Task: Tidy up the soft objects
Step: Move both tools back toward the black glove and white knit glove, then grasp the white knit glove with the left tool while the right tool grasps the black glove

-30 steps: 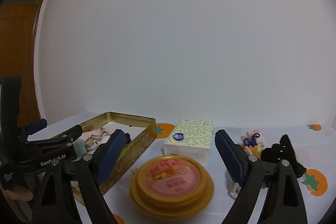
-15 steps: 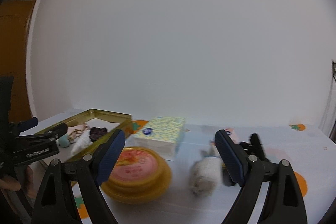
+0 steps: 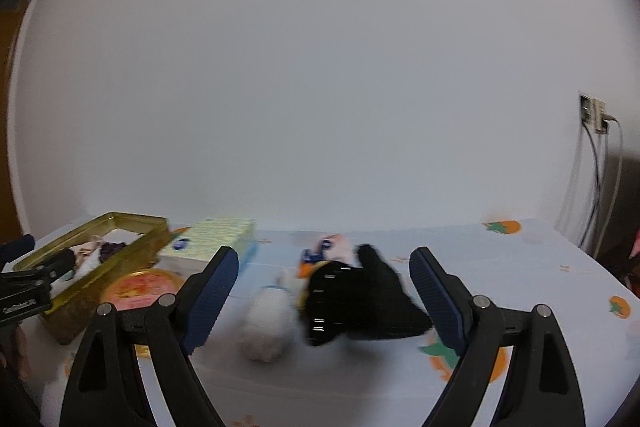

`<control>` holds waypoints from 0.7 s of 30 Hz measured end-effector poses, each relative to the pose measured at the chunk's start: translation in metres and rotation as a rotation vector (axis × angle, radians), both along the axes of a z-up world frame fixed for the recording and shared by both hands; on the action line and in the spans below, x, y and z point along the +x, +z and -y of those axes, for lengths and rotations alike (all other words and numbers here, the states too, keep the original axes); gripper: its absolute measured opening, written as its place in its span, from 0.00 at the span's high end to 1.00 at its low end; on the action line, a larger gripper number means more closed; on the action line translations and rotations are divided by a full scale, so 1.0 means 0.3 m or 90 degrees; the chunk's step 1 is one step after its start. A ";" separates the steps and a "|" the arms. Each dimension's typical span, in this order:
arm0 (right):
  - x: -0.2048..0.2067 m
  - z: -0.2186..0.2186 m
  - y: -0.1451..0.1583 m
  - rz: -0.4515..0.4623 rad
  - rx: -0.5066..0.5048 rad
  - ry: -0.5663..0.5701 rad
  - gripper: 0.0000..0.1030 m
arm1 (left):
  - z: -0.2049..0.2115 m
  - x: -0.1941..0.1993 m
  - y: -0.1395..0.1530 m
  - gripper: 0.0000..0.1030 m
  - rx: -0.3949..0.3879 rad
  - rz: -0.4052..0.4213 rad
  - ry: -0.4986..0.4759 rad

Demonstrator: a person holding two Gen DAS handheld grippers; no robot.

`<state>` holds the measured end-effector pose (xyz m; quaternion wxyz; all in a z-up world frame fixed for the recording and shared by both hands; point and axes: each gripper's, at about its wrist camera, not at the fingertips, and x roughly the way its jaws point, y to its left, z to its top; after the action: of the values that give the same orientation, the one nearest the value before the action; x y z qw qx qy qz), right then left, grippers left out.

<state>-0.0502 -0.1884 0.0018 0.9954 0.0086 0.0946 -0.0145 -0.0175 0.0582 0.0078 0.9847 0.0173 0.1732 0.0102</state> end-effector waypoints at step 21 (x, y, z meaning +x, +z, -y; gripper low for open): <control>0.006 0.241 0.003 -0.044 0.000 -0.082 0.14 | 0.465 0.016 -0.015 0.00 0.087 -0.007 -0.200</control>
<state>-0.0484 -0.2608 0.0029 0.9885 0.0144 0.1280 -0.0790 -0.0125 -0.0813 0.0032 0.9698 0.1108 0.1725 -0.1320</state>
